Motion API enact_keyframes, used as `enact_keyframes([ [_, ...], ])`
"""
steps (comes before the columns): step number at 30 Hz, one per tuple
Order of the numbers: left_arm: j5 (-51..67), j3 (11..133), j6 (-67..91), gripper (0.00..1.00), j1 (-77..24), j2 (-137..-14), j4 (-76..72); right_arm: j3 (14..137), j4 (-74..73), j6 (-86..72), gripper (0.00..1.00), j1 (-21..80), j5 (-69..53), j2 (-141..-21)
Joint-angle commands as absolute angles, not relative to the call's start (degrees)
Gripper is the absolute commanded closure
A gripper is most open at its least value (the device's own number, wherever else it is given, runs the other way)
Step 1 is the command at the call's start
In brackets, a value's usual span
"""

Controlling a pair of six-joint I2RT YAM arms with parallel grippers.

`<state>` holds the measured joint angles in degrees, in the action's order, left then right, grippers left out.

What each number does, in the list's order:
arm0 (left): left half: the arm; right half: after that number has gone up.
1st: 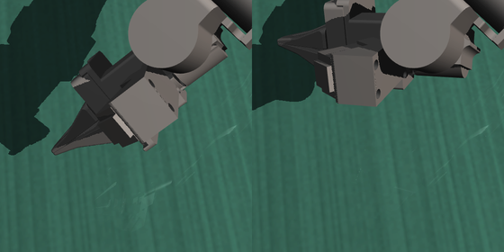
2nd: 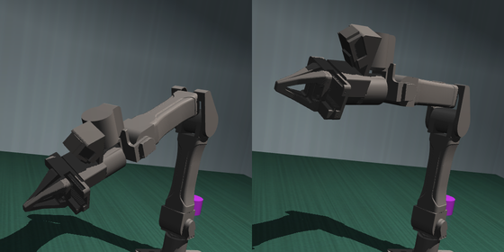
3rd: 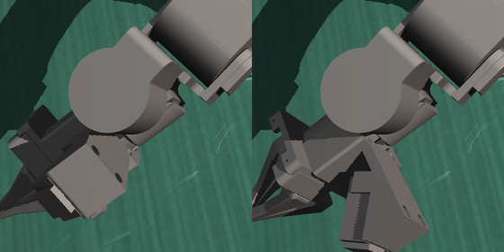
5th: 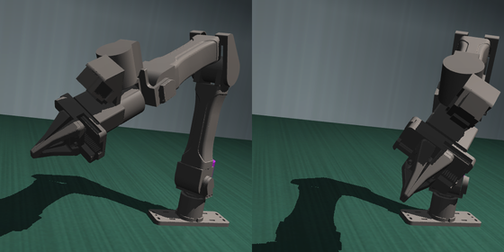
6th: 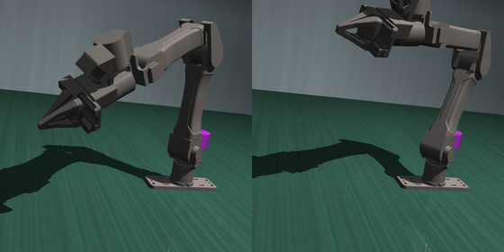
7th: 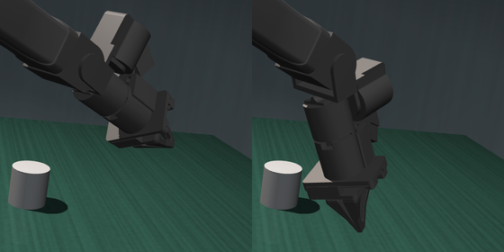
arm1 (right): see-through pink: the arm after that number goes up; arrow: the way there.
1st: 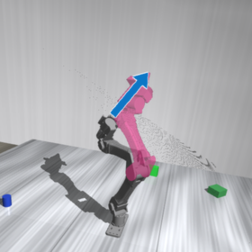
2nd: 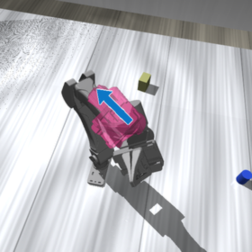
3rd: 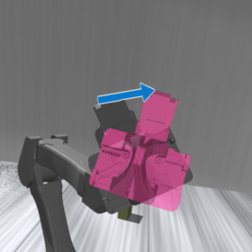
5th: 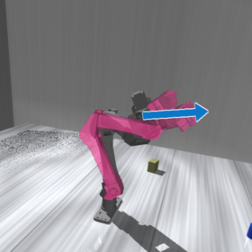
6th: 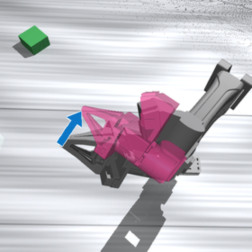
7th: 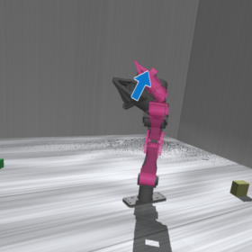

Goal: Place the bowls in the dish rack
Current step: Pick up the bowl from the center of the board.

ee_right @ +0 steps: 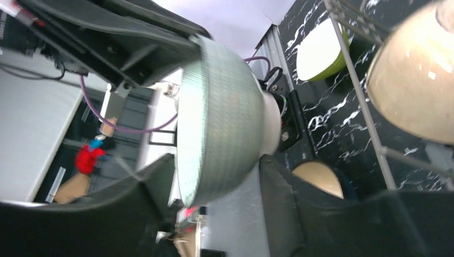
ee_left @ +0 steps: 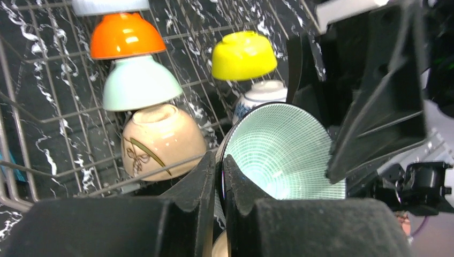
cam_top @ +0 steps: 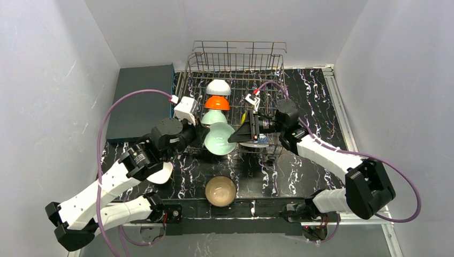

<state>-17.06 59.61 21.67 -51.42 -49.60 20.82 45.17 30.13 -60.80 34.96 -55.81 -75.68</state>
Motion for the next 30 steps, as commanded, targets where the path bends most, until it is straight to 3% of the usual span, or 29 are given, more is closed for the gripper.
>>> enact_keyframes([
  [1,-14.42,59.57,23.01,1.0,-51.62,-49.41,20.27,49.04,34.01,-57.47,0.24,35.38,-56.61,-73.43],
  [5,-14.48,58.8,24.19,1.0,-51.64,-49.2,18.94,48.74,34.19,-57.8,0.06,35.39,-55.03,-72.97],
  [8,-14.49,57.78,25.2,1.0,-51.64,-49.01,17.23,48.29,32.66,-58.25,0.01,35.34,-53.85,-73.07],
  [19,-14.83,55.46,24.44,1.0,-51.67,-47.43,9.4,41.23,38.97,-67.6,0.01,35.35,-50.7,-73.03],
  [30,-13.65,55.3,24.32,1.0,-51.64,-48.93,5.98,35.63,65.37,-83.27,0.02,36.8,-48.32,-76.32],
])
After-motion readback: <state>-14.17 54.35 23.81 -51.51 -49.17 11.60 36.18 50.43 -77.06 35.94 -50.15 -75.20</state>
